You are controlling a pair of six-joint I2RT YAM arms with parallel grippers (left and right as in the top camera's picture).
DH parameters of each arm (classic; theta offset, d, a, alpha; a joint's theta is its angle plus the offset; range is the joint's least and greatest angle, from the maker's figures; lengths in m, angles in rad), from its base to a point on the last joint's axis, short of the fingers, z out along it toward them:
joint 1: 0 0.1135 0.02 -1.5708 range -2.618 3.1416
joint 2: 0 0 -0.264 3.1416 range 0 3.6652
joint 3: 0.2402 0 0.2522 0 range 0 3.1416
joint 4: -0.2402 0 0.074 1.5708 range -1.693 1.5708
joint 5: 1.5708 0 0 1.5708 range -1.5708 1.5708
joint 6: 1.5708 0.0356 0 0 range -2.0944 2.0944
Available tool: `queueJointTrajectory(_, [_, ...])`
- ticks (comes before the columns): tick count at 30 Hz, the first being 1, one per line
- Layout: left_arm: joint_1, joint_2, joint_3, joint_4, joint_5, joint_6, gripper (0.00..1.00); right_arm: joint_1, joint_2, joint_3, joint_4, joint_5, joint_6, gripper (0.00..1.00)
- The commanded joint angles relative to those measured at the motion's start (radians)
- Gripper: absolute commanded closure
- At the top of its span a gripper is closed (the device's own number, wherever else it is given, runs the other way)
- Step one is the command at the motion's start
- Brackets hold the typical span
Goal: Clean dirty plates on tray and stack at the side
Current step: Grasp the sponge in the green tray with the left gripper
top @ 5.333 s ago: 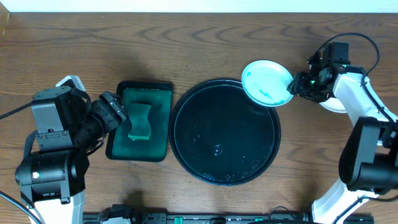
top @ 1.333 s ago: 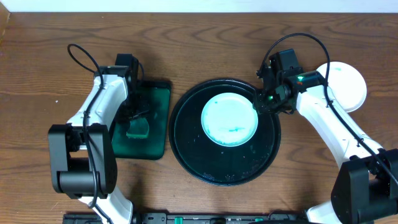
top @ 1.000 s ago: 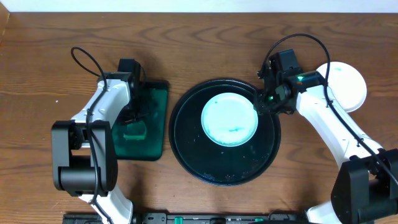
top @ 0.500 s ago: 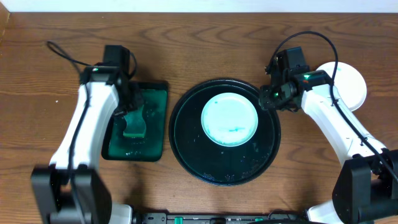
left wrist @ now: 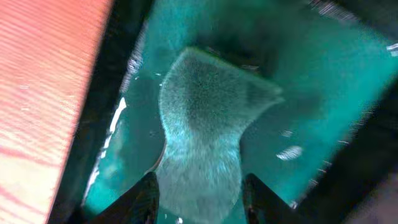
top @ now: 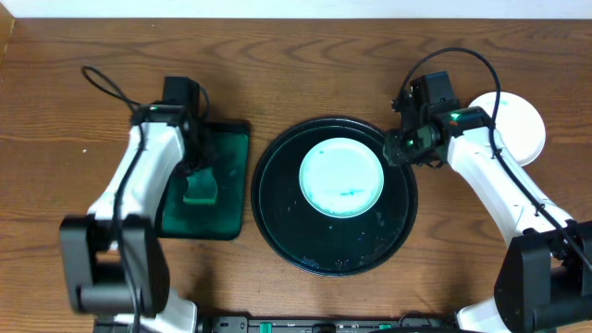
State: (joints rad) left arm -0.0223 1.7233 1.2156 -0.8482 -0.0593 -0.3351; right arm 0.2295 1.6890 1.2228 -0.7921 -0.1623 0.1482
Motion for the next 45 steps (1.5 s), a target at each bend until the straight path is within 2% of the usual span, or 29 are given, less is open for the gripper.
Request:
queueJointTrajectory(1, [0.005,0.091,-0.014,0.018,-0.02,0.009,0.55,0.006,0.0,-0.043,0.013,0.001,-0.014,0.62])
queueJointTrajectory(3, [0.005,0.137,-0.014,0.025,-0.02,0.009,0.57,0.006,0.0,-0.072,0.038,0.001,-0.015,0.61])
queueJointTrajectory(4, [0.005,0.149,-0.014,0.027,-0.02,0.009,0.62,0.006,0.0,-0.086,0.052,0.0,-0.015,0.61])
queueJointTrajectory(7, [0.005,0.161,-0.014,0.043,-0.021,0.01,0.69,0.006,0.0,-0.128,0.099,-0.003,-0.015,0.61])
queueJointTrajectory(8, [0.005,0.159,-0.01,0.046,-0.02,0.01,0.76,0.006,0.0,-0.138,0.114,-0.005,-0.015,0.61])
queueJointTrajectory(9, [0.005,0.158,-0.001,0.044,-0.02,0.01,0.91,0.006,0.0,-0.149,0.132,-0.01,-0.015,0.6])
queueJointTrajectory(10, [0.005,0.158,0.007,0.039,-0.02,0.01,0.93,0.006,0.0,-0.158,0.148,-0.017,-0.016,0.6])
queueJointTrajectory(14, [0.005,0.158,0.043,-0.003,-0.016,0.01,0.93,0.006,0.0,-0.171,0.177,-0.05,-0.026,0.6])
queueJointTrajectory(16, [0.005,0.158,0.046,-0.028,-0.004,0.009,0.63,0.006,0.0,-0.171,0.176,-0.05,-0.026,0.6])
queueJointTrajectory(18, [0.005,0.158,0.044,-0.048,-0.005,0.01,0.56,0.003,0.0,-0.171,0.176,-0.05,-0.026,0.6])
queueJointTrajectory(22, [0.005,0.159,0.019,-0.038,-0.019,0.009,0.51,-0.002,0.0,-0.171,0.176,-0.052,-0.026,0.6])
queueJointTrajectory(25, [0.005,0.161,-0.032,0.027,-0.047,0.009,0.51,-0.002,0.0,-0.171,0.176,-0.052,-0.026,0.59])
queueJointTrajectory(26, [0.005,0.162,-0.048,0.048,-0.046,0.003,0.56,-0.002,0.0,-0.171,0.176,-0.052,-0.025,0.59])
queueJointTrajectory(28, [0.005,0.162,-0.062,0.062,-0.043,-0.002,0.75,-0.002,0.0,-0.171,0.176,-0.052,-0.024,0.59])
queueJointTrajectory(30, [0.005,0.161,-0.058,0.061,-0.039,-0.002,0.89,-0.002,0.0,-0.171,0.18,-0.052,-0.022,0.59])
queueJointTrajectory(31, [0.005,0.16,-0.051,0.055,-0.039,-0.001,0.93,-0.002,0.0,-0.171,0.185,-0.051,-0.022,0.59])
queueJointTrajectory(38, [0.005,0.096,0.073,-0.077,-0.031,0.002,0.93,-0.018,0.0,-0.171,0.26,-0.052,-0.022,0.59])
queueJointTrajectory(45, [0.005,-0.087,0.151,-0.138,0.045,0.002,0.93,-0.018,0.025,-0.173,0.261,-0.054,-0.068,0.57])
